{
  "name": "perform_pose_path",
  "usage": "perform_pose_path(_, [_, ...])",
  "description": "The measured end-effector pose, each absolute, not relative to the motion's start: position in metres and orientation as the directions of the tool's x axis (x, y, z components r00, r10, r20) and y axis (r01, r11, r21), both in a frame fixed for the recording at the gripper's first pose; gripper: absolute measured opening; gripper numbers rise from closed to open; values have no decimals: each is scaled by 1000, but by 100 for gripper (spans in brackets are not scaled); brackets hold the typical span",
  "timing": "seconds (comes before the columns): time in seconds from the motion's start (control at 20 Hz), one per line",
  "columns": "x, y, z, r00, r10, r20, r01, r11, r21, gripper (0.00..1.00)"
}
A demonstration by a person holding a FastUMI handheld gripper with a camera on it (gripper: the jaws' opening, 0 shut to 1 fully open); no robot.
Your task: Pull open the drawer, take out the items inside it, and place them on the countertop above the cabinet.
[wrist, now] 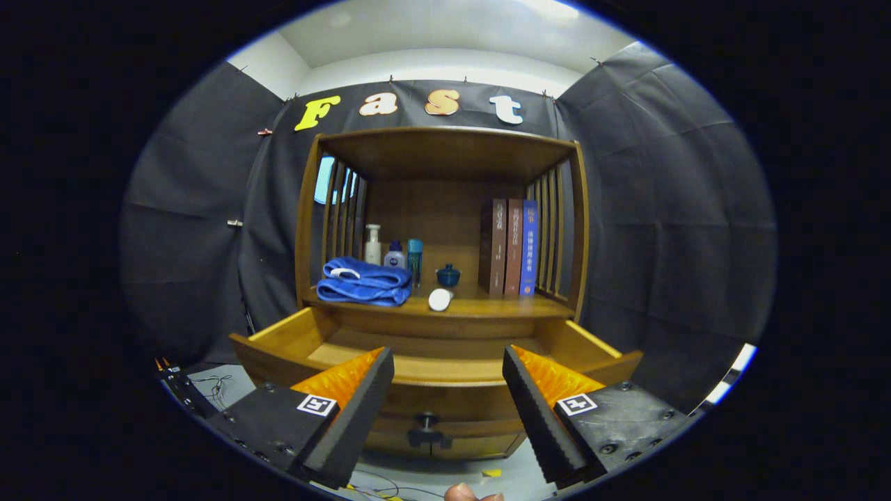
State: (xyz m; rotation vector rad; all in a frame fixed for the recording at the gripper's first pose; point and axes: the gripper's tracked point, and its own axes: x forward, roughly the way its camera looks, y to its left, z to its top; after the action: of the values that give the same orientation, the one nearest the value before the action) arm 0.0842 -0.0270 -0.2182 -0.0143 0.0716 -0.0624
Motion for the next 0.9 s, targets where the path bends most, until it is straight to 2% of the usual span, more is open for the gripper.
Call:
perform_pose_path(0.4, [99,-19,-299,986,-64,-153,61,998,-24,99])
perform_pose_path(0.9, [120,-7,-322,983,-61,-176,54,998,-45,100])
